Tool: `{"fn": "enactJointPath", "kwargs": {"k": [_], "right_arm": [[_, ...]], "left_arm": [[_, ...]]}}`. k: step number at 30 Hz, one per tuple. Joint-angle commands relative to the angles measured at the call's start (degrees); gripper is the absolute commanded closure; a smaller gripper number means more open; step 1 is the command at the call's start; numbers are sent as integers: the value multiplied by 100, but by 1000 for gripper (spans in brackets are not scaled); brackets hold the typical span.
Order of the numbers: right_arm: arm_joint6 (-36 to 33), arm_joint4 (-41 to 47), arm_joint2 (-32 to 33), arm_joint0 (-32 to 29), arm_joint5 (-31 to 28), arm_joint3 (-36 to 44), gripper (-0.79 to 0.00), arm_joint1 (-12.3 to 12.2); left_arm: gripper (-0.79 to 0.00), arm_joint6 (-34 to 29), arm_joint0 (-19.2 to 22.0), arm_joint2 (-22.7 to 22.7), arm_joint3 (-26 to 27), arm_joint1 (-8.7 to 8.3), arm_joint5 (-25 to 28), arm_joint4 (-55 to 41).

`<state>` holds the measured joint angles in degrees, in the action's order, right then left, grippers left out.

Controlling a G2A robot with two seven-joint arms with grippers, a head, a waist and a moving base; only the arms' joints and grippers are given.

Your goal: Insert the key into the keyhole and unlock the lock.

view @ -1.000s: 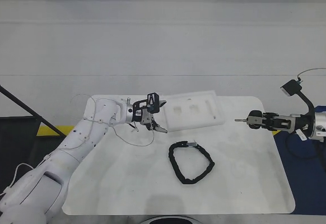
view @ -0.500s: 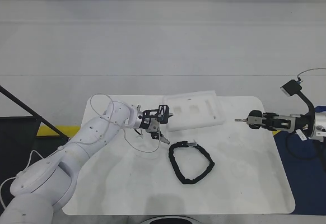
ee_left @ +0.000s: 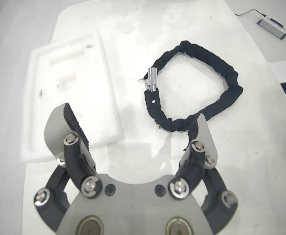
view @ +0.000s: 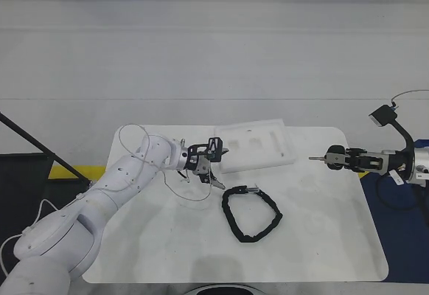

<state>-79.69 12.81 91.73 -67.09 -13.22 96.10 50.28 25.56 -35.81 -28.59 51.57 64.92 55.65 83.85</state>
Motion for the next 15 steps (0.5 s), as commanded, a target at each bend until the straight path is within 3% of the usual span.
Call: {"fn": "enactJointPath", "kwargs": {"k": [1,8,15], "right_arm": [[0,0,0,0,0,0,0,0],[0,0,0,0,0,0,0,0],[0,0,0,0,0,0,0,0]], "left_arm": [[-785,95,-133,-40,-9,1,-116,-116],[-785,381,-443,49,-35,145,-494,-186],[-785,630,-446,314,-384,467,-550,-178]]}}
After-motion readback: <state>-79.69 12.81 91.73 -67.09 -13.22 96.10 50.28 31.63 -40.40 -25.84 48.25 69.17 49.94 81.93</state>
